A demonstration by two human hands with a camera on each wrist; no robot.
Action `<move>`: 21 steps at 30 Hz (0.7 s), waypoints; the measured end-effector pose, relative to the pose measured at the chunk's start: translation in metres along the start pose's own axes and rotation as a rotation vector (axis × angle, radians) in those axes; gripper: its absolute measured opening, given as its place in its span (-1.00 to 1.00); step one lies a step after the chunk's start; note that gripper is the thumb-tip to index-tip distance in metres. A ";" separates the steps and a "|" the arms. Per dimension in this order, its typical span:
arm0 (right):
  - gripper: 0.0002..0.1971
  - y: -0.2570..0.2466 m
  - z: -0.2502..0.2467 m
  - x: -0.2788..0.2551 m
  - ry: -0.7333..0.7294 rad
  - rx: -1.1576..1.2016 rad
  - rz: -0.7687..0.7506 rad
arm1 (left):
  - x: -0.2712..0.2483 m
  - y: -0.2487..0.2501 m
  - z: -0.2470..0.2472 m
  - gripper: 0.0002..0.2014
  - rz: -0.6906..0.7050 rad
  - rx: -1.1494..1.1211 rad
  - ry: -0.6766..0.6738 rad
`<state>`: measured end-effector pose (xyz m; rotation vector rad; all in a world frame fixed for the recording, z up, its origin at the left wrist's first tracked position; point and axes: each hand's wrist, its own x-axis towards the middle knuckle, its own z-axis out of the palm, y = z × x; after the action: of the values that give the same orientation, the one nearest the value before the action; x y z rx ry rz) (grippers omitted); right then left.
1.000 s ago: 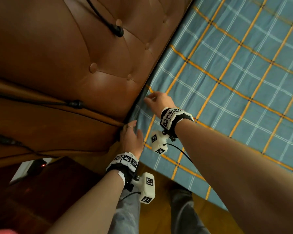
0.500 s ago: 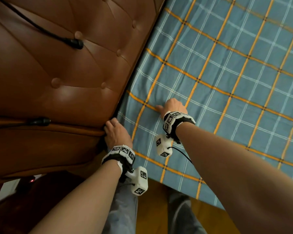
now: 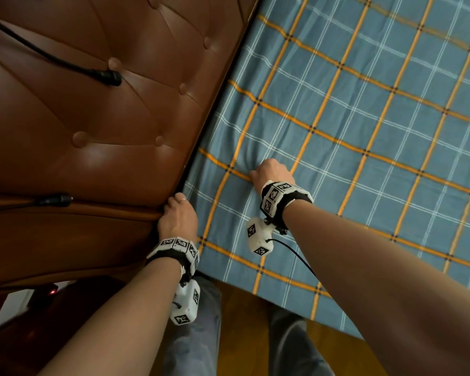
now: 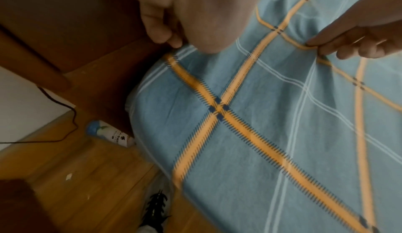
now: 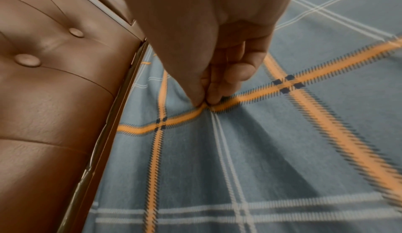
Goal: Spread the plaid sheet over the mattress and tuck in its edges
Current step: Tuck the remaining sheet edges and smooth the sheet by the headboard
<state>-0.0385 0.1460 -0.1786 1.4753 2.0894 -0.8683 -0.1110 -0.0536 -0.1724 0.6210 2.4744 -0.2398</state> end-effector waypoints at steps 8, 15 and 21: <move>-0.82 0.000 0.003 -0.007 -0.011 0.022 -0.016 | -0.006 0.019 -0.015 -0.78 -0.431 -0.654 0.071; -0.88 -0.036 0.001 -0.008 -0.040 0.154 -0.287 | -0.004 0.003 0.005 -0.57 0.102 -0.344 0.108; -0.62 -0.104 0.036 0.001 -0.195 0.089 -0.241 | -0.025 -0.009 0.027 -0.35 0.097 -0.330 -0.026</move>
<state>-0.1372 0.0972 -0.1795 1.1429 2.1317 -1.1591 -0.0836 -0.0789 -0.1797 0.5884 2.3777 0.1941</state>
